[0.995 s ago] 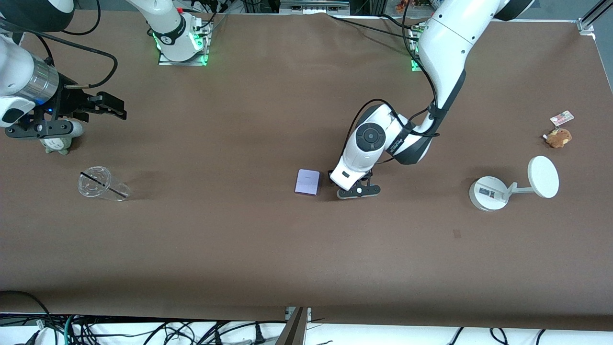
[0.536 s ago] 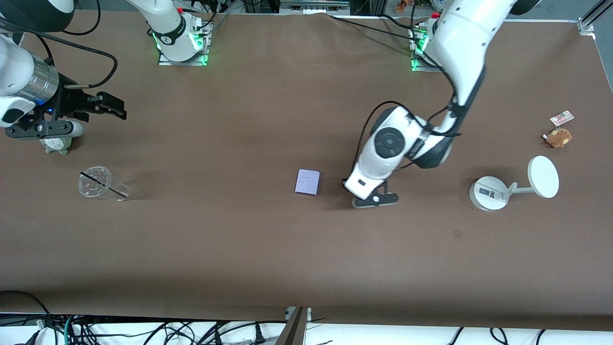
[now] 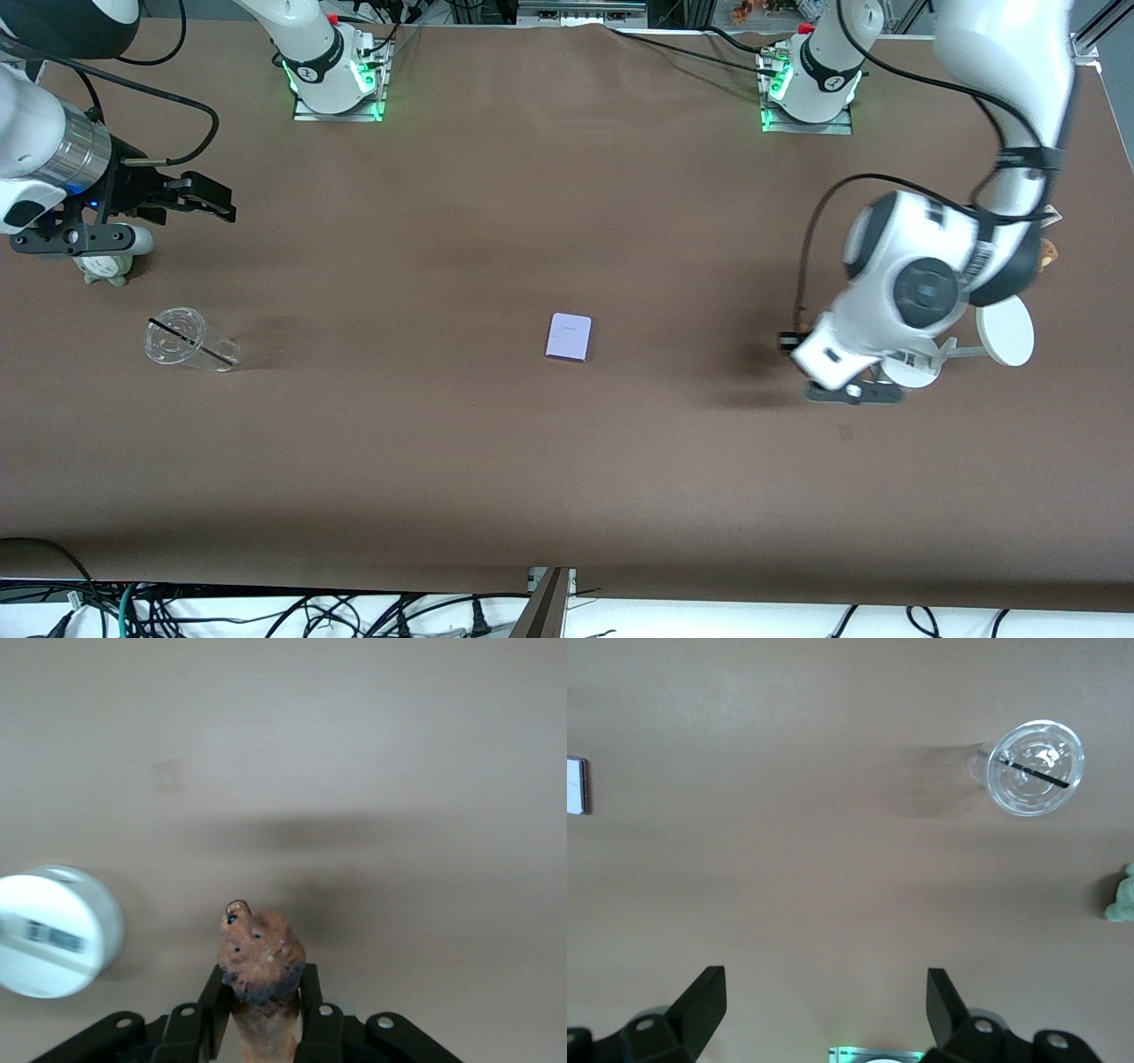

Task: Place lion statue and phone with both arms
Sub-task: 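Carry the lion statue with the left gripper toward the white lamp, then lower the lion beside the lamp while the right gripper reaches the phone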

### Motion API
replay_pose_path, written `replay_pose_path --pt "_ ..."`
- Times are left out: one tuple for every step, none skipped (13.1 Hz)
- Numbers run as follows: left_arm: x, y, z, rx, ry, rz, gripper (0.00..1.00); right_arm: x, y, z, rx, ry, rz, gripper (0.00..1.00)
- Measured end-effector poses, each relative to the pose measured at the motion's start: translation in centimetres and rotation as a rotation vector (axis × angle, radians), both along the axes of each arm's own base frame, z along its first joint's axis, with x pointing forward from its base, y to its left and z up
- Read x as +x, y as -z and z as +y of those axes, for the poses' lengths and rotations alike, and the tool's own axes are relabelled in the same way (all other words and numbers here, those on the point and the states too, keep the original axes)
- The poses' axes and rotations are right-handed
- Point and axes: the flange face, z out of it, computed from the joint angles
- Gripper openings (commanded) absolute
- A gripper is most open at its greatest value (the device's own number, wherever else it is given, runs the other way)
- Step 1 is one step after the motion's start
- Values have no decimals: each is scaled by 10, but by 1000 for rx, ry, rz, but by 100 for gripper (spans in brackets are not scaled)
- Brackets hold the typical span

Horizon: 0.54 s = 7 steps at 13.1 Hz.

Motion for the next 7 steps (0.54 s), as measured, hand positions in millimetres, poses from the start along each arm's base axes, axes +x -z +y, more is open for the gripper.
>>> replay_pose_path --pt "-1 11 22 -3 2 21 11 -1 0 16 -6 11 0 100" --pt "-4 26 34 -9 11 39 12 -2 0 36 -11 16 -1 100" --pt "-8 41 38 -16 30 43 12 -2 2 59 -17 17 -1 100" --pt "-11 57 44 -26 54 30 12 -2 6 84 -25 21 0 100" --pt "-14 73 56 -40 76 7 12 0 11 111 -34 30 0 100" --pt "-20 88 70 -52 86 -18 12 3 18 137 -41 37 -1 100" --pt "-26 101 78 -60 88 -38 13 7 25 162 -46 39 -8 100"
